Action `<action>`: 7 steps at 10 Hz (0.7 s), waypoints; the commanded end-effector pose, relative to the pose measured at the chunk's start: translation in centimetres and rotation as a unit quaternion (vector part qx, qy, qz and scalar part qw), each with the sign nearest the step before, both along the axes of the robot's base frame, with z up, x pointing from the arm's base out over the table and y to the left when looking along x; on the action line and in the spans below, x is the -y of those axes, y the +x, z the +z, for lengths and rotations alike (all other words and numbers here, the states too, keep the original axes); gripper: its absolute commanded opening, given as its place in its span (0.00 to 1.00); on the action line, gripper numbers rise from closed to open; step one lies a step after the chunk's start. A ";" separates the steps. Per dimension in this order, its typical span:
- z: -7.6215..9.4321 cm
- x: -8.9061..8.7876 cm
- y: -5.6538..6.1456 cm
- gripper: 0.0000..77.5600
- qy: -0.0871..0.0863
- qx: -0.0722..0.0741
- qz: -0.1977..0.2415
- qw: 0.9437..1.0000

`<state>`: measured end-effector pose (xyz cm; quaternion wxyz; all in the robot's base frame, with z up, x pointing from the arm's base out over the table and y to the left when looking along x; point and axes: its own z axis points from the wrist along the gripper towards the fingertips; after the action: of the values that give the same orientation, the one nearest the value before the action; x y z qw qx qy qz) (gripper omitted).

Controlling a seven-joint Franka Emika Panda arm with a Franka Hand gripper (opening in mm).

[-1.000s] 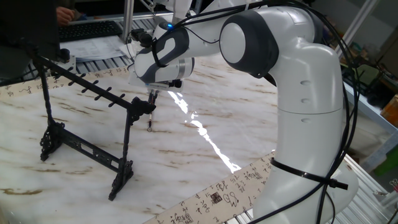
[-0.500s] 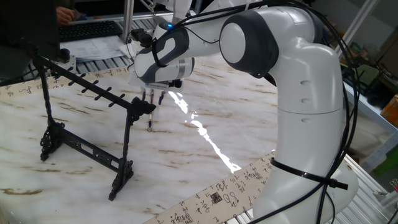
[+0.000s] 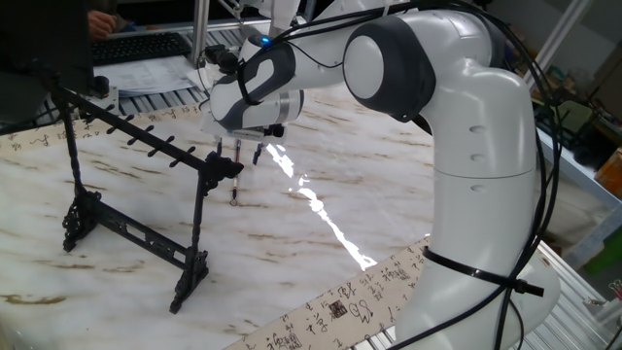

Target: Place the brush on the pen rack

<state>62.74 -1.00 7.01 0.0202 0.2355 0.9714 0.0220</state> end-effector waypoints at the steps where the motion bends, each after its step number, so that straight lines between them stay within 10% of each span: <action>1: 0.2 0.0 0.1 1.00 0.000 0.001 0.000 1.000; 7: -0.7 0.0 -0.1 1.00 -0.001 0.001 0.007 1.000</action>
<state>62.53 -0.94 6.10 0.0190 0.2292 0.9729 0.0223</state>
